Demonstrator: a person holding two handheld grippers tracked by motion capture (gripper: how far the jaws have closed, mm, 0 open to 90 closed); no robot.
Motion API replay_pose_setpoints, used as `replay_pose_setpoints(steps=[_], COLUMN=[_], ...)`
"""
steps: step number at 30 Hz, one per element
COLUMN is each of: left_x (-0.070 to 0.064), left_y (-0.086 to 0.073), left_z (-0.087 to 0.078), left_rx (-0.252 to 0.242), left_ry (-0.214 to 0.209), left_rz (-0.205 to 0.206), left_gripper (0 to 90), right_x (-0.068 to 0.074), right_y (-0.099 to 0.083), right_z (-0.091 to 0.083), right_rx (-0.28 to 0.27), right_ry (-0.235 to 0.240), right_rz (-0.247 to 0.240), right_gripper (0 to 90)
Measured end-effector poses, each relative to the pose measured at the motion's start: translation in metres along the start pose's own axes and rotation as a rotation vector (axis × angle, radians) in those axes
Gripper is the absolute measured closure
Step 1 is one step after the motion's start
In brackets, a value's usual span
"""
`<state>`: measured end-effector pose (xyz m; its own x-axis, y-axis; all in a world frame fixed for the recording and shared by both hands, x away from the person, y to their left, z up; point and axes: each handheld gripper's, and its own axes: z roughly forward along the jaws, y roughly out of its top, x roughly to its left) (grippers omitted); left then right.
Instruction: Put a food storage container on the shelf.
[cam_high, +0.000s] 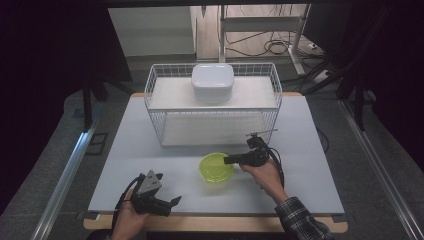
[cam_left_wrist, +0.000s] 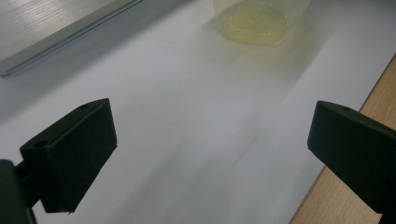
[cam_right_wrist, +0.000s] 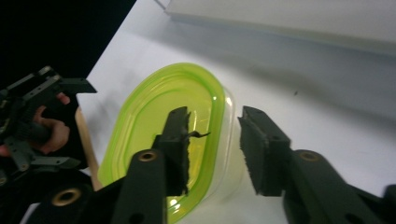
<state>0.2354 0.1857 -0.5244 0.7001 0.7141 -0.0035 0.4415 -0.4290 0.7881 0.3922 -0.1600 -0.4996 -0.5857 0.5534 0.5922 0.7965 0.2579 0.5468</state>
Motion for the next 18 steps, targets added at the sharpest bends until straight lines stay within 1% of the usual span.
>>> replay_pose_setpoints(steps=[1, 2, 3, 5, 7, 11, 14, 18], left_x=[0.000, 0.000, 0.000, 0.000, 0.000, -0.001, -0.001, 0.000], left_y=[0.000, 0.000, 0.000, 0.000, 0.000, 0.000, 0.000, 0.000], left_z=[0.000, 0.000, 0.000, 0.000, 0.000, 0.000, 0.000, -0.001], left_rx=[0.000, 0.000, 0.001, 0.001, 0.001, 0.001, 0.000, -0.007], left_ry=[0.000, 0.000, 0.000, -0.001, -0.001, 0.000, 0.001, 0.007], left_rz=[0.000, 0.001, 0.002, 0.003, 0.004, 0.005, 0.005, 0.003], left_gripper=[1.1, 1.1, 1.1, 1.1, 1.2, 1.2, 1.2, 1.1], right_x=[0.000, -0.001, -0.002, -0.003, -0.002, 0.003, 0.006, 0.014], right_y=[0.000, 0.000, 0.000, 0.000, -0.001, -0.001, 0.000, 0.002], right_z=[0.000, 0.000, -0.001, -0.002, -0.003, -0.006, -0.010, -0.018], right_rx=[-0.001, 0.000, -0.005, -0.004, -0.003, -0.008, -0.030, -0.058], right_ry=[0.020, 0.028, 0.043, 0.058, 0.058, 0.045, 0.070, 0.083], right_rz=[0.018, 0.026, 0.038, 0.052, 0.069, 0.057, 0.066, 0.047], right_gripper=[68.7, 71.0, 77.0, 80.4, 80.9, 81.3, 81.4, 81.4])
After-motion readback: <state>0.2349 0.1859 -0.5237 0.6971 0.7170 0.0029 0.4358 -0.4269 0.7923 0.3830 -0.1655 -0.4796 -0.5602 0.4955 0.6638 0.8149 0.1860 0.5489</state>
